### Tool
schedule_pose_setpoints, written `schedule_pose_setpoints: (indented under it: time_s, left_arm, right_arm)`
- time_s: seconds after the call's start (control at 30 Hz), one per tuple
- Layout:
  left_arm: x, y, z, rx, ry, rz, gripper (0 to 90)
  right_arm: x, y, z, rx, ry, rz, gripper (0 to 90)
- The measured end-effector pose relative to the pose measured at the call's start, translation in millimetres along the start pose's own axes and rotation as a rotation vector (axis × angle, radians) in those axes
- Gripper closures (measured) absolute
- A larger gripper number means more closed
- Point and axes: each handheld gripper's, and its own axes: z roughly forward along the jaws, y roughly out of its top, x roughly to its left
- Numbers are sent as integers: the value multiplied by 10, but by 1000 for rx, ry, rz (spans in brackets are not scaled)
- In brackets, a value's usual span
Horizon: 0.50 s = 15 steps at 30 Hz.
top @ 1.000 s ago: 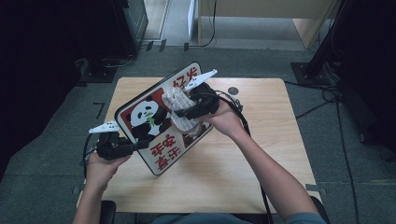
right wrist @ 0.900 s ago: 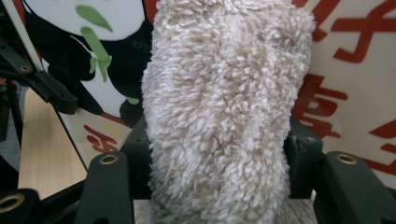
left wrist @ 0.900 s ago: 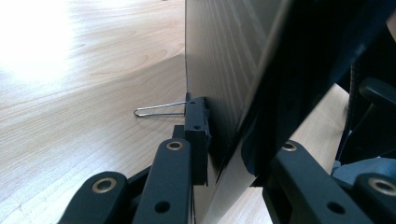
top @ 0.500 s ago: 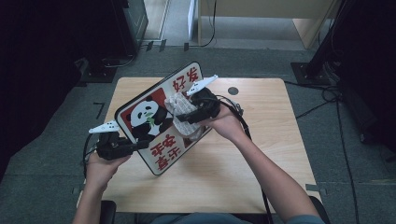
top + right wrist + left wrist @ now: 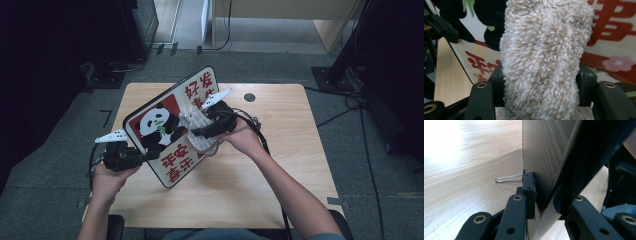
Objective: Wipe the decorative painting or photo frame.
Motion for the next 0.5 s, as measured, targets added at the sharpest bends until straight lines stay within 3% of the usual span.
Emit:
schedule_pose_setpoints:
  time_s: [0.5]
  left_arm:
    - [7,0,0,0,-5,1,770]
  right_arm:
    - [1,-197,95,6,-3,-2,424]
